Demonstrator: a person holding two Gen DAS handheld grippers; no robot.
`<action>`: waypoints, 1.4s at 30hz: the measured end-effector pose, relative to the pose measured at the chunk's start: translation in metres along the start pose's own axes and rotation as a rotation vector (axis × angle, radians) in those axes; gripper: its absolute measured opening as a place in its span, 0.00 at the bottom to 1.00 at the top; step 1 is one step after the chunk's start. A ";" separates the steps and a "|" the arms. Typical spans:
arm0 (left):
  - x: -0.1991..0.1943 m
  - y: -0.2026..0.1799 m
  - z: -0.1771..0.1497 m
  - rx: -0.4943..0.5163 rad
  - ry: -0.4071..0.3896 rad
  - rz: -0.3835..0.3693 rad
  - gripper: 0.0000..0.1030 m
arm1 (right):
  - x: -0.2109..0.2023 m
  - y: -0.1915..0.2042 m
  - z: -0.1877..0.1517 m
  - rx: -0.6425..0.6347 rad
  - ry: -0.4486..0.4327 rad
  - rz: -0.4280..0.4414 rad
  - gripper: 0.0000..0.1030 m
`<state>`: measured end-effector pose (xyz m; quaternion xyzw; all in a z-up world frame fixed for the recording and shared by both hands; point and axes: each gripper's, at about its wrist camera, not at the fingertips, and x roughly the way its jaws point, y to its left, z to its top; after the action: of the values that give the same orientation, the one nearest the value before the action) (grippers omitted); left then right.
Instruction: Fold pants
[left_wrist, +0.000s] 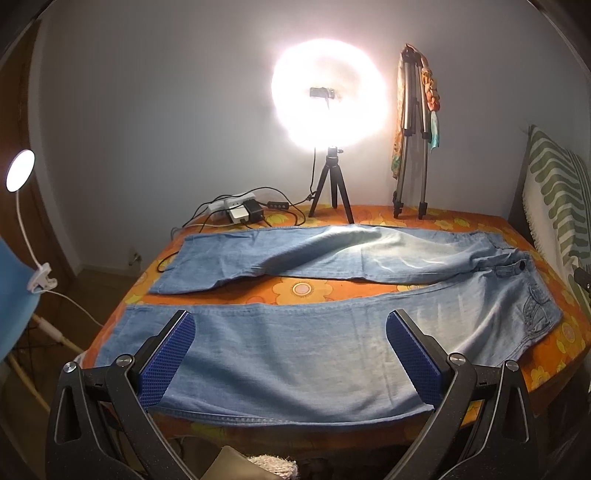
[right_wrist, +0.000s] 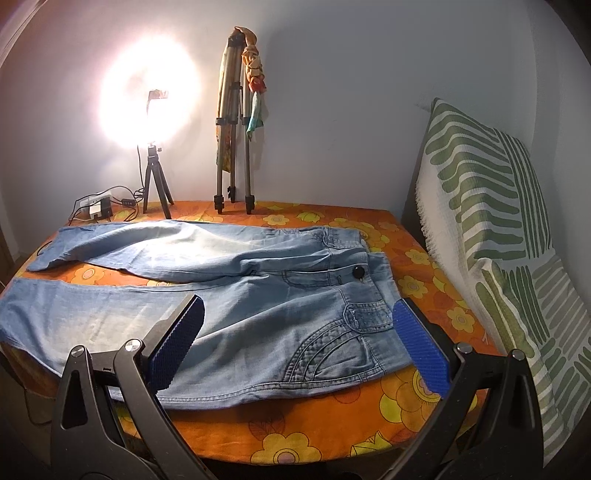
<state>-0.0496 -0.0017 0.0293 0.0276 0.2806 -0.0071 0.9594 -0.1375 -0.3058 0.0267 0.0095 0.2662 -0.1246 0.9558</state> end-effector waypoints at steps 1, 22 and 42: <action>0.000 0.000 0.000 0.000 -0.001 0.001 1.00 | 0.000 0.000 0.000 0.000 0.001 0.000 1.00; -0.001 -0.001 -0.002 -0.007 -0.008 0.016 1.00 | -0.001 -0.002 -0.003 0.003 0.003 0.006 1.00; -0.002 -0.003 -0.003 -0.005 -0.009 0.020 1.00 | -0.001 -0.003 -0.003 0.004 0.004 0.007 1.00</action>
<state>-0.0529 -0.0041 0.0272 0.0277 0.2761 0.0033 0.9607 -0.1405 -0.3080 0.0245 0.0125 0.2678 -0.1219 0.9556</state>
